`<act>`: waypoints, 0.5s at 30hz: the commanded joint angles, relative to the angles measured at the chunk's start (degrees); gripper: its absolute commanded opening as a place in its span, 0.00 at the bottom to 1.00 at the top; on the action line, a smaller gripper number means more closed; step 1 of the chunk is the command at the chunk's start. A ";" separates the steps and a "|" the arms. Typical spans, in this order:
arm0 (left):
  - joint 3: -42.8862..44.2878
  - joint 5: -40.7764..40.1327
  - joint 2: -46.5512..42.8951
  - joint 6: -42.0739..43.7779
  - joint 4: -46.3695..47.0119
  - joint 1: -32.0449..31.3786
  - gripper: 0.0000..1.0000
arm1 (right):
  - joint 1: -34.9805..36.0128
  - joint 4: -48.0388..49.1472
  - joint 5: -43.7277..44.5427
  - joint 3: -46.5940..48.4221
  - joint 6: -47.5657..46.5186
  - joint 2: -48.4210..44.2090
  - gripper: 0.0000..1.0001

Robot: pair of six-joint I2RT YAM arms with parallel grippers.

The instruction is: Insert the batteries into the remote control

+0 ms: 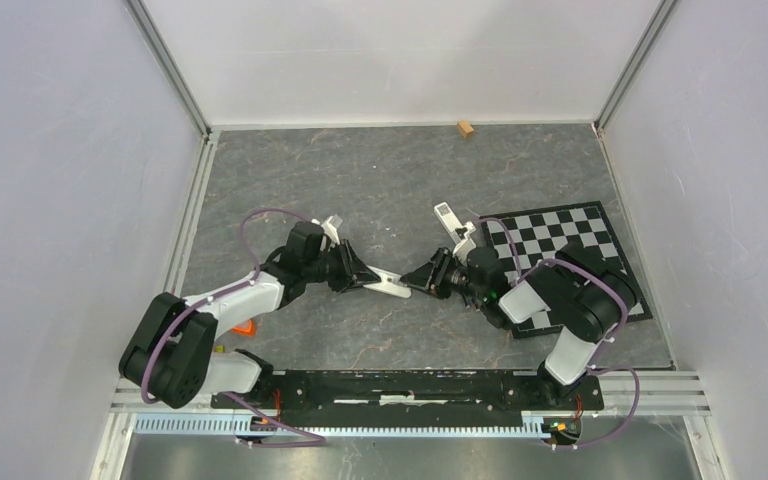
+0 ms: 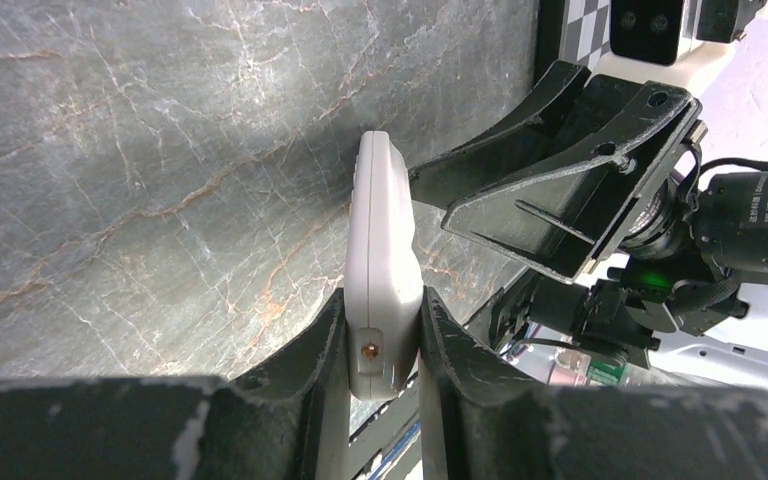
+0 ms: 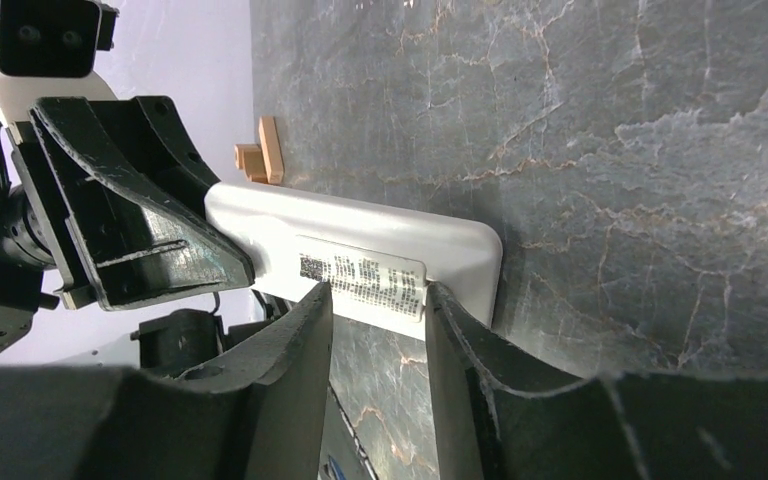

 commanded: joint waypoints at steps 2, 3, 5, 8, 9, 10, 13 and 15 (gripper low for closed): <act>0.17 -3.78 2.50 3.97 -4.06 -3.43 0.02 | 2.69 25.96 -6.87 3.50 5.72 -1.47 0.41; 0.43 -4.73 2.02 4.41 -4.98 -3.41 0.02 | 2.71 25.44 -6.60 3.31 5.23 -1.96 0.41; 1.09 -6.92 1.01 5.29 -8.03 -3.41 0.02 | 2.53 23.94 -5.82 2.79 3.99 -2.89 0.41; 2.46 -10.43 -0.52 6.73 -12.59 -3.41 0.02 | 2.04 21.94 -4.95 1.86 2.86 -4.04 0.40; 3.10 -11.61 -0.98 7.20 -13.96 -3.41 0.02 | 1.82 21.15 -4.58 1.59 2.55 -4.57 0.40; 3.42 -12.38 -1.35 7.55 -14.79 -3.41 0.02 | 1.60 20.23 -4.34 1.47 1.99 -4.93 0.40; 4.40 -14.15 -2.26 8.19 -16.58 -3.42 0.02 | 1.11 13.55 -4.11 2.02 -0.15 -5.83 0.40; 5.13 -14.78 -2.67 8.59 -17.28 -3.43 0.02 | 0.97 9.45 -3.69 2.25 -1.60 -6.10 0.40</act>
